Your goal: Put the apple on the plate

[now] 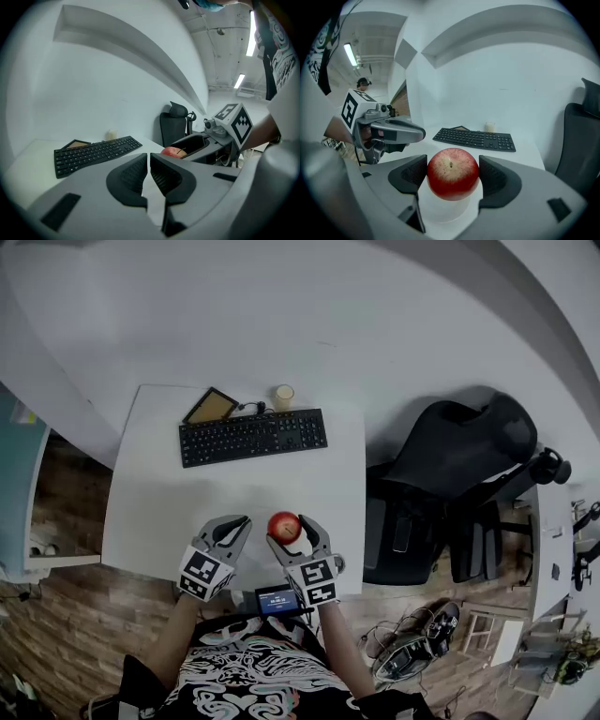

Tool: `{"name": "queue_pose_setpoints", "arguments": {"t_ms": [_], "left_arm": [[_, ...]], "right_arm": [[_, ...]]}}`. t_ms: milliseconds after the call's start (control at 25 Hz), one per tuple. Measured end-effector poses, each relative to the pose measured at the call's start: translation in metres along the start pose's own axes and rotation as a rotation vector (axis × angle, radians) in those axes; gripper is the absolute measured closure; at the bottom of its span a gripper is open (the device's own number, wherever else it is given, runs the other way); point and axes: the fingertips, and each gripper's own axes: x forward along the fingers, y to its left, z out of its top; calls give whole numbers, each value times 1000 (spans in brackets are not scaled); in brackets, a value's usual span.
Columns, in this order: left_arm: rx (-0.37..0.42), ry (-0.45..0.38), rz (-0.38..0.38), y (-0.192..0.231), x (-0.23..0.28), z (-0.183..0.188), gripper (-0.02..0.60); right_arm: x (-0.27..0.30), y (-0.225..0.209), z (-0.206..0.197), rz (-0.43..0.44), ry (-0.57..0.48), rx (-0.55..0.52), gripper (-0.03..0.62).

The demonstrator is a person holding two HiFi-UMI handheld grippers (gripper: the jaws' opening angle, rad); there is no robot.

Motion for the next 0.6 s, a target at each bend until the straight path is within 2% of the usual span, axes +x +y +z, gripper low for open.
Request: {"name": "queue_pose_setpoints", "arguments": {"t_ms": [280,600], "left_arm": [[-18,-5,49,4,-19,-7,566],[-38,15,54,5,-19,-18,566]], "right_arm": [[8,19,-3,47,11,-27,255],[20,35,-22,101,85,-74,255]]}}
